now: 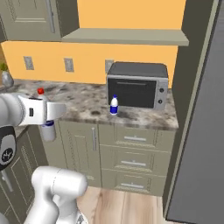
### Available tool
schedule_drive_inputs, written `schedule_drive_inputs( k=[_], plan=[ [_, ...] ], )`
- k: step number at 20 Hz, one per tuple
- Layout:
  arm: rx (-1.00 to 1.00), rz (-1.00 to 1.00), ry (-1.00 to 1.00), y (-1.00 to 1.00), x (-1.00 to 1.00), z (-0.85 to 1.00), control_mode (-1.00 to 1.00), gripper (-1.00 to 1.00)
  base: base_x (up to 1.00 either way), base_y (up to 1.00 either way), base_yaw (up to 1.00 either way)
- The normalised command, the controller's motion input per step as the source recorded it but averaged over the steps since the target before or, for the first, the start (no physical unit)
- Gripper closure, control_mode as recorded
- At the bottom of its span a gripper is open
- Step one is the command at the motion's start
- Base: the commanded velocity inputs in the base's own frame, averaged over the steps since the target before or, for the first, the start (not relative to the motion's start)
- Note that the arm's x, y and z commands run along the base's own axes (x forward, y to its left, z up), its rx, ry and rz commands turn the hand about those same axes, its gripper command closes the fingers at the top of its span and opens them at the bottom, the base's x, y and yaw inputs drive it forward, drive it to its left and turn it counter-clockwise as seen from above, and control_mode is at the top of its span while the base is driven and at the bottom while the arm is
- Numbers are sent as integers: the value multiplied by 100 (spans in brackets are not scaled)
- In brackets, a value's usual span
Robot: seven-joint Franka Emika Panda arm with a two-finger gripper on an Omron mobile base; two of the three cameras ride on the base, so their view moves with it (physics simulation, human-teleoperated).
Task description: Take the bottled waters from the counter and place them in the freezer to freeze. Close the freezer door after placing the bottles.
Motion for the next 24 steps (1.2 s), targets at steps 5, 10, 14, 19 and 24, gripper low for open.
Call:
schedule_drive_inputs(
  k=[5,10,14,19,24],
  plan=[
    [0,0,0,0,0,0,100,100,-30,-84,-7],
    [0,0,0,0,0,0,100,100,-26,-75,-4],
    [0,0,0,0,0,0,100,100,-24,-89,0],
    [0,0,0,0,0,0,100,100,-17,-84,0],
    [0,0,0,0,0,0,100,100,-9,-80,0]
  ],
)
